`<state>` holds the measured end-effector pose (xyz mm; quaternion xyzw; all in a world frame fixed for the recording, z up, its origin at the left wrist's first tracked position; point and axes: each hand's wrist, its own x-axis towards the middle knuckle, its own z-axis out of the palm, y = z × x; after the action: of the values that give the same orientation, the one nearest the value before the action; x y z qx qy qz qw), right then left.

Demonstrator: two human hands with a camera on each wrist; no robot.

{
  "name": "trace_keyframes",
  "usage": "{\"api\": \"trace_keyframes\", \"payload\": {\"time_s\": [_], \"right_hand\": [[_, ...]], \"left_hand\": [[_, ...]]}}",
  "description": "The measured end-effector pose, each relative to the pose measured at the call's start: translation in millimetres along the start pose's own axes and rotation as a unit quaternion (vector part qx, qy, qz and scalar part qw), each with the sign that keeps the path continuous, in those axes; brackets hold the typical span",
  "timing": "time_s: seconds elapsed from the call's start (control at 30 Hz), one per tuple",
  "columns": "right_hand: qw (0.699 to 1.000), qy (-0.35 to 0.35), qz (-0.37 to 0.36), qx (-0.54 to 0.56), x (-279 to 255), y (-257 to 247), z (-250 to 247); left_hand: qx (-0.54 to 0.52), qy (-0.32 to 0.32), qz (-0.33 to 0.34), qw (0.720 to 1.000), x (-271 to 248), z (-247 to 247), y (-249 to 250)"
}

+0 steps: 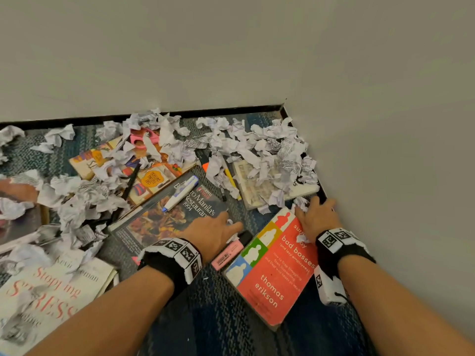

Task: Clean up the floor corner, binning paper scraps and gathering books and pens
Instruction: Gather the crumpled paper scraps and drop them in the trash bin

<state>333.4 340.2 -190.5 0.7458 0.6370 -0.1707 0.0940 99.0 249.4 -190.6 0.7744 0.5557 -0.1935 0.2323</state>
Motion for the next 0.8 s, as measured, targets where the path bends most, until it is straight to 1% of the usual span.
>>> {"api": "trace_keyframes", "payload": {"time_s": [0.03,0.1,0.17,0.2,0.27,0.3,0.33,0.4,0.43,0.47,0.5,0.57,0.63,0.7,0.8], "right_hand": [[1.0,-0.007,-0.002,-0.015,1,0,0],[0.999,-0.018,-0.016,-0.035,7,2,0],[0.997,-0.037,-0.035,-0.063,12,5,-6],[0.996,-0.032,-0.05,-0.07,14,6,-9],[0.997,0.018,-0.063,-0.043,16,2,-22],[0.996,0.057,-0.067,-0.006,17,-1,-30],[0.99,0.115,-0.073,0.035,18,-7,-38],[0.965,0.222,-0.092,0.107,24,-24,-51],[0.955,0.247,-0.101,0.127,27,-34,-57],[0.951,0.254,-0.108,0.137,33,-44,-59],[0.953,0.248,-0.115,0.133,39,-53,-61],[0.959,0.213,-0.153,0.103,54,-65,-54],[0.97,0.14,-0.19,0.059,72,-67,-35],[0.97,0.085,-0.225,0.022,85,-63,-17],[0.97,0.085,-0.224,-0.047,92,-61,-6]], "left_hand": [[0.006,0.02,0.01,1.0,1,-3,1],[-0.005,0.035,0.008,0.999,6,-8,3],[-0.023,0.056,-0.004,0.998,14,-19,4],[-0.033,0.068,-0.014,0.997,17,-24,6],[-0.056,0.126,-0.019,0.99,26,-36,11],[-0.069,0.154,-0.024,0.985,31,-42,15],[-0.082,0.174,-0.03,0.981,38,-48,19],[-0.095,0.187,-0.033,0.977,51,-58,29],[-0.092,0.191,-0.036,0.977,59,-61,33],[-0.087,0.194,-0.042,0.976,66,-62,36],[-0.084,0.197,-0.05,0.975,72,-63,38],[-0.089,0.205,-0.073,0.972,83,-59,37],[-0.088,0.203,-0.085,0.972,92,-52,32],[-0.067,0.188,-0.075,0.977,97,-46,25],[-0.062,0.165,-0.047,0.983,101,-45,14]]}}
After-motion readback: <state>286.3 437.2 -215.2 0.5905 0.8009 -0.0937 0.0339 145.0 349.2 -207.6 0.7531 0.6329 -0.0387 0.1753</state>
